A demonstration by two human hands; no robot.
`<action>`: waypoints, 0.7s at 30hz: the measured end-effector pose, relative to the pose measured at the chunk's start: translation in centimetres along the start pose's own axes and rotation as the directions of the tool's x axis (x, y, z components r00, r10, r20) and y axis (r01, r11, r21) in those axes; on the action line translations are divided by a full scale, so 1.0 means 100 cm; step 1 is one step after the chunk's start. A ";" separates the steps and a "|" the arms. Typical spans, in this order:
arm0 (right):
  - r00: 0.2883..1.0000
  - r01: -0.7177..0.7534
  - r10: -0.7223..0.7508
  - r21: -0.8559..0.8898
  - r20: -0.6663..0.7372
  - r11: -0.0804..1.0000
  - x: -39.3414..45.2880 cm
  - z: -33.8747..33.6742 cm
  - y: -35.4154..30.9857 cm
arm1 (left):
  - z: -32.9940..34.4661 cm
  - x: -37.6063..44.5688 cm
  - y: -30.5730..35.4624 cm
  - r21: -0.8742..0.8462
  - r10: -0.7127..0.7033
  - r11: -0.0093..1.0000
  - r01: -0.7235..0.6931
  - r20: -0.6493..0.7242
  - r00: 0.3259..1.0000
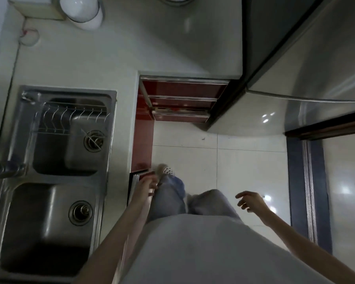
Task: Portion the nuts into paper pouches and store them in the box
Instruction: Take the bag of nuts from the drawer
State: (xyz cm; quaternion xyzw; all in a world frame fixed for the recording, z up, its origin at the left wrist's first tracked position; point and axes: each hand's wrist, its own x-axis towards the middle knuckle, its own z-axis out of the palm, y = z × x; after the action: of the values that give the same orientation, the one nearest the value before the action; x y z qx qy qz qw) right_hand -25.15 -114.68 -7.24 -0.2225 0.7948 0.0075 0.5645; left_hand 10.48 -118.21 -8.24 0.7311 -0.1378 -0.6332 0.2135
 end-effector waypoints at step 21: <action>0.979 0.177 -0.166 -0.090 0.117 0.980 0.315 0.105 -0.257 | 0.108 0.337 0.091 0.821 0.246 0.506 -0.264 0.156 0.957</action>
State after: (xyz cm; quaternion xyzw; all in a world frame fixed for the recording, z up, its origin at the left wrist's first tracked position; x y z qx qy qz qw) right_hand -14.74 -145.98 -33.25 -0.3175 0.7392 0.0105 0.5938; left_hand 5.86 -143.48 -34.20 0.7096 -0.5296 -0.4596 -0.0698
